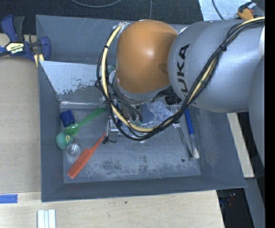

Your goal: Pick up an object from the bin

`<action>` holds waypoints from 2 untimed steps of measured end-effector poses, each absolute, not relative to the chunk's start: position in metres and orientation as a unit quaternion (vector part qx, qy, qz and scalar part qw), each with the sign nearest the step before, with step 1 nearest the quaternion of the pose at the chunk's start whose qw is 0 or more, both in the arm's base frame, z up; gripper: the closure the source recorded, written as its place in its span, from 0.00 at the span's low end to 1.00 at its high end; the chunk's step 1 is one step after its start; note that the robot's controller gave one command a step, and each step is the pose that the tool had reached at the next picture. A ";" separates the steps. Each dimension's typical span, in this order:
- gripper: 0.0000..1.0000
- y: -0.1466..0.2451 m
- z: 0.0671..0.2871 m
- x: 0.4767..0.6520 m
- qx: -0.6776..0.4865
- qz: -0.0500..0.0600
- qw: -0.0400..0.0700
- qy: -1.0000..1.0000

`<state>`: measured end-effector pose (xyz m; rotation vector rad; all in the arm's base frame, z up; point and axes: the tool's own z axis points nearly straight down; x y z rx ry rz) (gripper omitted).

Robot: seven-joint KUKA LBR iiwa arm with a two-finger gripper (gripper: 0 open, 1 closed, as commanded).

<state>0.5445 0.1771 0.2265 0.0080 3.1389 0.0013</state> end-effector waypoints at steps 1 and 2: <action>0.00 0.162 0.217 0.531 -0.023 0.002 0.006 1.000; 0.00 0.174 0.123 0.543 -0.094 0.002 0.003 0.996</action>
Offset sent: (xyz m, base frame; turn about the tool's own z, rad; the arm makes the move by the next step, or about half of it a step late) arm -0.0010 -0.0030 -0.1010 -0.1939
